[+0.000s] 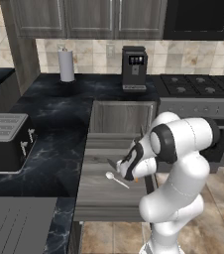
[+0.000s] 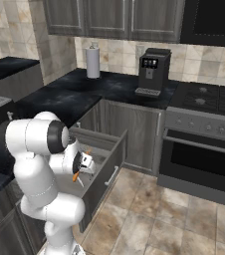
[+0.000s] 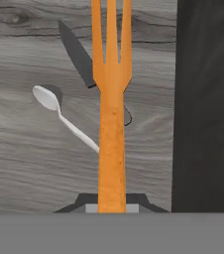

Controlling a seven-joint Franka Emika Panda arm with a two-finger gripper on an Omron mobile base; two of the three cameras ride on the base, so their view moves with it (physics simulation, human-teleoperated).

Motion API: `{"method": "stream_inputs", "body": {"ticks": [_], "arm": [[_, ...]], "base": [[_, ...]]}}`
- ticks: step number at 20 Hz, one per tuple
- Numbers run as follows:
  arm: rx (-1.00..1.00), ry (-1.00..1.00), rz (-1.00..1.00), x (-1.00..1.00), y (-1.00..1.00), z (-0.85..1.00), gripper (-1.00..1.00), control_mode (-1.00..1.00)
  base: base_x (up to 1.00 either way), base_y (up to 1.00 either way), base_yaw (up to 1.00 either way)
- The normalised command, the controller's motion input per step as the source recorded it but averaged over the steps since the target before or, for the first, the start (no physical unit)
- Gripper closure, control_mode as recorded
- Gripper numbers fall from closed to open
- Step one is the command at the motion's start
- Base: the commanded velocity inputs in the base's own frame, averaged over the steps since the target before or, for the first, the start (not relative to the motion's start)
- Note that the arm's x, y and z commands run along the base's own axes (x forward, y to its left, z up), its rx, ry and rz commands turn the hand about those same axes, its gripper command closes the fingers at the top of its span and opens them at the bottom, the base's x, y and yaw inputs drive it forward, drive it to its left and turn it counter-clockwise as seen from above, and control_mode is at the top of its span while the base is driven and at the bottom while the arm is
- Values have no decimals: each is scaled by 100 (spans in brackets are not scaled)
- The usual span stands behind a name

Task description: Pick up the metallic utensils from the counter and place them in the open drawer. Make sure not to pick up any wooden utensils.

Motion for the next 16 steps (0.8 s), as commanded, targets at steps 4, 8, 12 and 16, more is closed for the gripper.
{"method": "stream_inputs", "body": {"ticks": [4,8,12,16], "arm": [[0,-5,0,11,20,-7,100,-100],[1,-1,0,36,11,-1,100,-100],[0,0,0,40,10,-11,100,-100],[0,0,0,36,18,-30,100,-100]], "base": [[0,0,0],[0,0,0],[0,0,0],[0,0,0]]}}
